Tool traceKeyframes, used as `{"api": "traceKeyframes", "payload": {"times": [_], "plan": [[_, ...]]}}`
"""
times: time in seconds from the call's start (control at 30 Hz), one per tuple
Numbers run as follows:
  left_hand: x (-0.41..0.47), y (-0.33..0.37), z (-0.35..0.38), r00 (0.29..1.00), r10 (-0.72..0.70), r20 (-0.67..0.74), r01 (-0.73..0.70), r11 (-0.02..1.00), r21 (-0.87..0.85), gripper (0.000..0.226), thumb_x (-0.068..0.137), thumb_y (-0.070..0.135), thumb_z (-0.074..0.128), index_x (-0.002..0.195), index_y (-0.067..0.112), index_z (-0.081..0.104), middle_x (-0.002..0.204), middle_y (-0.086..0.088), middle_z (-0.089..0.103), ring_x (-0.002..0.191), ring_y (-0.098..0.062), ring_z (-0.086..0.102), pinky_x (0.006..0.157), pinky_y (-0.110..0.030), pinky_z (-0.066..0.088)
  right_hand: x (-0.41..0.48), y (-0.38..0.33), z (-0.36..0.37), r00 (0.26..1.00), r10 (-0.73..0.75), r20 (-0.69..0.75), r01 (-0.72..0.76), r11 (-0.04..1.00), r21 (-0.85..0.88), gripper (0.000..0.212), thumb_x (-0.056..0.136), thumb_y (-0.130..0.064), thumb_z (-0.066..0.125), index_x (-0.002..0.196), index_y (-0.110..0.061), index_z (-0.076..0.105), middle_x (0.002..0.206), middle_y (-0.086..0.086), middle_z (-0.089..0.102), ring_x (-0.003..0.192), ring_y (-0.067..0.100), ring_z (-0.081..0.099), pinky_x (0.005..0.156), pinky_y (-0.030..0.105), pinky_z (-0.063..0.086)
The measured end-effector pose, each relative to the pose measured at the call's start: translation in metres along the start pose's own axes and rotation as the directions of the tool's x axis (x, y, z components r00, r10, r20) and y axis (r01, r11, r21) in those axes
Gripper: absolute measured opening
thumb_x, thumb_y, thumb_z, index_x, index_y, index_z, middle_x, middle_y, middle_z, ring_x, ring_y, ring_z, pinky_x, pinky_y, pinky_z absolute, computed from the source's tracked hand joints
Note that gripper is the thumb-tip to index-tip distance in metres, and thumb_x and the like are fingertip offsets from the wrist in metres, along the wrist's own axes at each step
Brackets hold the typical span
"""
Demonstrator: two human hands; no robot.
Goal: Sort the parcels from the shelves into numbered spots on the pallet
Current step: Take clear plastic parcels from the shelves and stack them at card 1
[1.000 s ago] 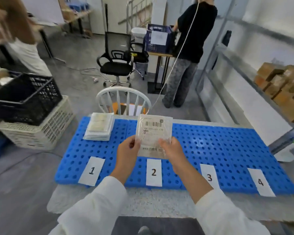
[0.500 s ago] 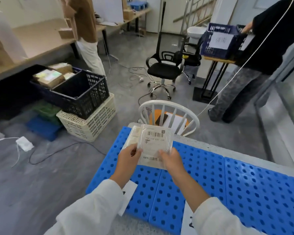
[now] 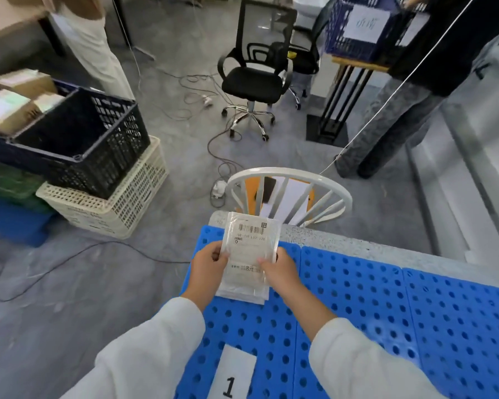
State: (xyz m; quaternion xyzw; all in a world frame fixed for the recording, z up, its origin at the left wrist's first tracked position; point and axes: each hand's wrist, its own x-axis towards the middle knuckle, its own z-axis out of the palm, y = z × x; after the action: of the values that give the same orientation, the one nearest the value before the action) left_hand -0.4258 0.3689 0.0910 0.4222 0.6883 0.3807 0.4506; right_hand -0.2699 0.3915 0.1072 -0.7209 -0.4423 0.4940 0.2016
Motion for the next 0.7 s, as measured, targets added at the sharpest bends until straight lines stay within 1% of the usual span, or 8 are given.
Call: {"api": "traceKeyframes", "payload": {"times": [0.1,0.23,0.33,0.4,0.47,0.53,0.6,0.7], "plan": [[0.018,-0.014,-0.002,0.998,-0.035,0.044,0.034,0.999,0.022,0.017,0.094,0.009,0.056,0.099,0.020,0.068,0.091,0.010,0.069,0.086,-0.007,0.064,0.072,-0.015,0.049,0.014,0.001,0.010,0.999,0.051,0.007,-0.050,0.996,-0.073,0.021,0.089,-0.020,0.061,0.107,-0.012,0.055,0.102,0.002,0.062,0.080,0.012,0.058,0.056,0.021,0.044],[0.030,-0.035,0.002,0.994,-0.079,0.074,0.075,0.995,0.058,0.015,0.093,0.009,0.056,0.089,0.022,0.063,0.088,0.009,0.067,0.082,-0.010,0.063,0.074,-0.019,0.049,0.025,0.010,0.020,0.995,0.093,-0.044,-0.098,0.989,-0.107,0.023,0.088,-0.017,0.064,0.104,-0.013,0.049,0.095,-0.002,0.056,0.073,0.008,0.054,0.053,0.019,0.038],[0.033,-0.045,0.007,0.993,-0.068,0.100,0.056,0.992,0.116,0.014,0.094,0.015,0.054,0.081,0.016,0.059,0.088,0.000,0.066,0.081,-0.017,0.062,0.076,-0.031,0.054,0.026,0.017,0.024,0.990,0.108,-0.091,-0.118,0.987,-0.107,0.028,0.087,-0.012,0.064,0.104,-0.014,0.042,0.086,-0.007,0.050,0.070,0.005,0.050,0.053,0.020,0.037],[0.035,-0.046,0.010,0.993,-0.045,0.108,0.027,0.987,0.161,0.016,0.096,0.020,0.053,0.082,0.015,0.061,0.091,-0.001,0.065,0.083,-0.018,0.063,0.075,-0.030,0.056,0.023,0.020,0.027,0.984,0.126,-0.126,-0.140,0.984,-0.110,0.028,0.086,-0.012,0.064,0.104,-0.012,0.042,0.091,-0.004,0.051,0.072,0.008,0.051,0.054,0.022,0.039],[0.035,-0.042,0.010,0.995,-0.029,0.101,0.010,0.982,0.189,0.013,0.096,0.019,0.053,0.088,0.016,0.063,0.094,0.000,0.060,0.085,-0.015,0.061,0.072,-0.022,0.053,0.022,0.021,0.029,0.982,0.122,-0.143,-0.140,0.982,-0.126,0.029,0.085,-0.013,0.064,0.106,-0.011,0.043,0.103,0.001,0.051,0.077,0.012,0.053,0.056,0.022,0.041],[0.033,-0.038,0.009,0.995,-0.044,0.094,0.027,0.984,0.174,0.011,0.094,0.017,0.055,0.102,0.018,0.063,0.106,0.002,0.056,0.091,-0.011,0.058,0.075,-0.019,0.050,0.020,0.020,0.026,0.980,0.091,-0.179,-0.119,0.981,-0.152,0.033,0.085,-0.015,0.064,0.111,-0.010,0.045,0.115,0.004,0.043,0.077,0.012,0.052,0.055,0.020,0.040],[0.032,-0.030,0.004,0.997,-0.046,0.064,0.033,0.980,0.197,0.024,0.092,0.014,0.057,0.116,0.015,0.056,0.117,0.005,0.047,0.101,-0.010,0.051,0.081,-0.020,0.043,0.016,0.017,0.021,0.976,0.022,-0.219,-0.058,0.985,-0.161,0.042,0.087,-0.019,0.063,0.123,-0.012,0.045,0.124,0.003,0.036,0.077,0.011,0.051,0.060,0.020,0.043],[0.036,-0.004,0.001,0.989,0.136,0.063,-0.149,0.940,0.307,0.035,0.093,0.014,0.055,0.127,0.016,0.048,0.124,0.008,0.041,0.112,-0.011,0.045,0.087,-0.022,0.037,0.007,0.010,0.003,0.960,-0.126,-0.248,0.057,0.962,-0.269,0.047,0.092,-0.027,0.060,0.134,-0.015,0.044,0.134,0.001,0.031,0.088,0.010,0.049,0.078,0.025,0.046]]}}
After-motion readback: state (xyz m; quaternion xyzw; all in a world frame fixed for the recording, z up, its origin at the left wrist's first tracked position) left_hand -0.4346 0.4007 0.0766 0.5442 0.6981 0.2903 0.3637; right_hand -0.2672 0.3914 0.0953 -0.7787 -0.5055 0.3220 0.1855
